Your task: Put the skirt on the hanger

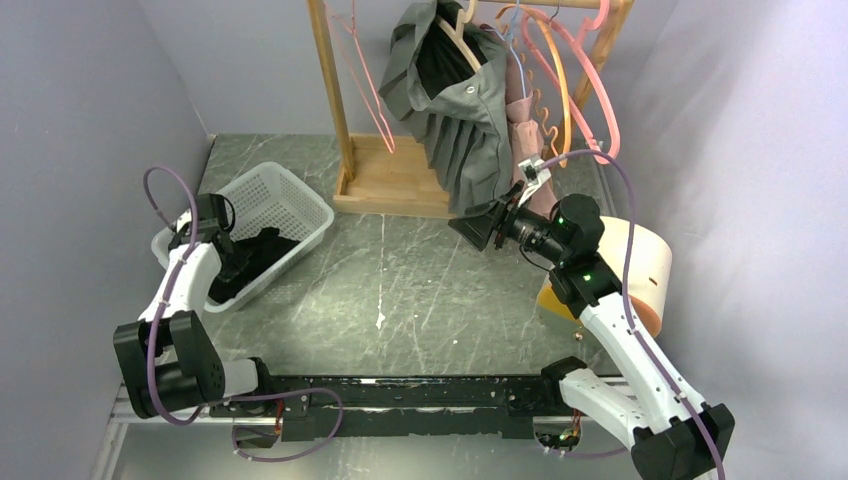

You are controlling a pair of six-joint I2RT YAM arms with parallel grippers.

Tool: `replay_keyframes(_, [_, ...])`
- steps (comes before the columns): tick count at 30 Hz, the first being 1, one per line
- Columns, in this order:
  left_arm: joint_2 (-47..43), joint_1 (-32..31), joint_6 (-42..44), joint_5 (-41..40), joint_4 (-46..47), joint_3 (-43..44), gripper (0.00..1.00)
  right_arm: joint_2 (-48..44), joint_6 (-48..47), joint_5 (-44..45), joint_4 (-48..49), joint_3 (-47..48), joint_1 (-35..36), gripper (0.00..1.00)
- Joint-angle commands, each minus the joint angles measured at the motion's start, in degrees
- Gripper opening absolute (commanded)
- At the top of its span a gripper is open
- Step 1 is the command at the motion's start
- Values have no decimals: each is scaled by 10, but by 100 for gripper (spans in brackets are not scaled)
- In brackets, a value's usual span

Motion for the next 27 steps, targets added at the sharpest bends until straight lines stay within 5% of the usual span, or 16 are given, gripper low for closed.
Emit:
replay_keyframes(1, [-39,9,54,24,27,67,7,-7,9,16,22,5,-1,63])
replay_keyframes(12, [-152,8,209,280,29,359,7,-5,22,57,24,10,-1,63])
replay_keyframes(17, [-157,2,215,414,24,474,7,9,33,51,22,24,0,63])
replay_keyframes(23, [-181,-35,167,580,71,477,7,14,33,42,16,34,-1,64])
replay_keyframes(27, [-197,-73,129,709,118,403,7,4,26,63,14,22,-1,68])
